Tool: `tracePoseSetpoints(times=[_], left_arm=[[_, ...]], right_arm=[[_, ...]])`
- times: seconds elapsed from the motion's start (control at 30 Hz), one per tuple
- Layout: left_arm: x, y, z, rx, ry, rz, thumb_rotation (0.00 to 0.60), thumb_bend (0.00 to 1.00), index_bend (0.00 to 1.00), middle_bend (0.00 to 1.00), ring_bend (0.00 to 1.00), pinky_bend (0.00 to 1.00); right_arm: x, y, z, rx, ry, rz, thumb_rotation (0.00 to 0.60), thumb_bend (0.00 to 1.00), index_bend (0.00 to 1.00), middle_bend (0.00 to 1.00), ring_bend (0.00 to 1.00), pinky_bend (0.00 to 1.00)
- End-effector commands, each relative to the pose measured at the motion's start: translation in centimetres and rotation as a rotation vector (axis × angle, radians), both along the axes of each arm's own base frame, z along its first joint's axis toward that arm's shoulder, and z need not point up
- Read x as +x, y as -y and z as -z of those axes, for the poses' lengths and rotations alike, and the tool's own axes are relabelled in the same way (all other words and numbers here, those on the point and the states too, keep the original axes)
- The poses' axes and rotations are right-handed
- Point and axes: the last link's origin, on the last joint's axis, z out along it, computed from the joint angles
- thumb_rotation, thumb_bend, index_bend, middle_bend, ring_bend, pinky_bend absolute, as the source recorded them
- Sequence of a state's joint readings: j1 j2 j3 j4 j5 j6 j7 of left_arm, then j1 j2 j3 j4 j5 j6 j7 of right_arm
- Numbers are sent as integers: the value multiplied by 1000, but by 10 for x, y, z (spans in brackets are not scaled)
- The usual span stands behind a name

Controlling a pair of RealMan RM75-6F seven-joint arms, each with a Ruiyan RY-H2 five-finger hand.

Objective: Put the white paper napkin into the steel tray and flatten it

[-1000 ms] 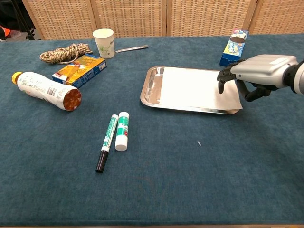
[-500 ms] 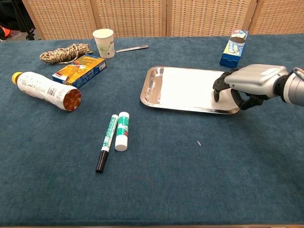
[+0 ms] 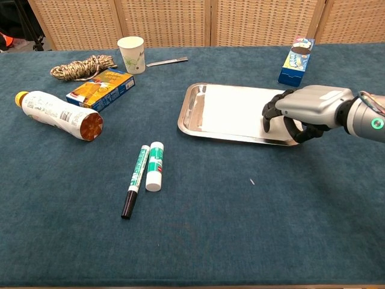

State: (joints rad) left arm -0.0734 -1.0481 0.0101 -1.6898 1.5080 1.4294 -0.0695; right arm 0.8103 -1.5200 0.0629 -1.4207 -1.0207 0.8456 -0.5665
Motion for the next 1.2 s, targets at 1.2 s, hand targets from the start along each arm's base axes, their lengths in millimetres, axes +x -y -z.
tracePoseSetpoints(times=[1.2], left_arm=[[-2,2,-4,7,10,0,600,0,0,0,0,0]], right_arm=[[12,-6,19,0,-3,22,600,1000,304,136,0,0]])
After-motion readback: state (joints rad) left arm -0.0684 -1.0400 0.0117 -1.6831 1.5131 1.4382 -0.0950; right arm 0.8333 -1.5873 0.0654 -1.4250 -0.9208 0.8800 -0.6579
